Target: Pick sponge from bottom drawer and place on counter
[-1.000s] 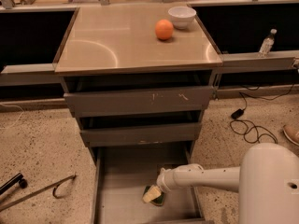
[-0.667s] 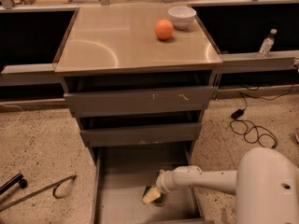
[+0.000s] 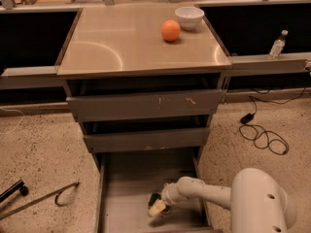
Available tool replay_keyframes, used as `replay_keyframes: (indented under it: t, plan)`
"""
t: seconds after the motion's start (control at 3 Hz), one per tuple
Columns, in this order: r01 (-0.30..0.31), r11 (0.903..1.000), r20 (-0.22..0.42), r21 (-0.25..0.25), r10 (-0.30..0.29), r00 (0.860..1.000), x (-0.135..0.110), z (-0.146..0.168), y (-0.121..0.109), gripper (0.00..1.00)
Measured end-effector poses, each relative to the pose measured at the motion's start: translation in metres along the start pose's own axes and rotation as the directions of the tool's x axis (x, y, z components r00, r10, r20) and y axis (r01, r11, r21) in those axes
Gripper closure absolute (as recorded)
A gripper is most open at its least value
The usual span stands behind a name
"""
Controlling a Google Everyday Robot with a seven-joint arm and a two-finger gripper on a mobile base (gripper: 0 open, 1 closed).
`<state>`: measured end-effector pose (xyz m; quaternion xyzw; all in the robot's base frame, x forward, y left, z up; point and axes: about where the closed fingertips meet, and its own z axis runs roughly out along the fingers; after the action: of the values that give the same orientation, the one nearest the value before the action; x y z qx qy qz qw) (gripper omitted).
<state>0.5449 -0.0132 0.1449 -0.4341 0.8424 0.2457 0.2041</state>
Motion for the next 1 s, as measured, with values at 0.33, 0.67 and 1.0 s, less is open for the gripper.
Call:
replay_keyframes:
  t: [0.33,0.67,1.0]
  plan:
    - [-0.017,0.9997,-0.002,-0.018,0.017,1.0,0.0186,0.0217,-0.006,0.0]
    - [-0.014,0.9997,-0.006,-0.021,0.014,1.0,0.0267,0.0307,-0.0057,0.0]
    - [-0.014,0.9997,-0.006,-0.021,0.014,1.0,0.0266,0.0307,-0.0056,0.19]
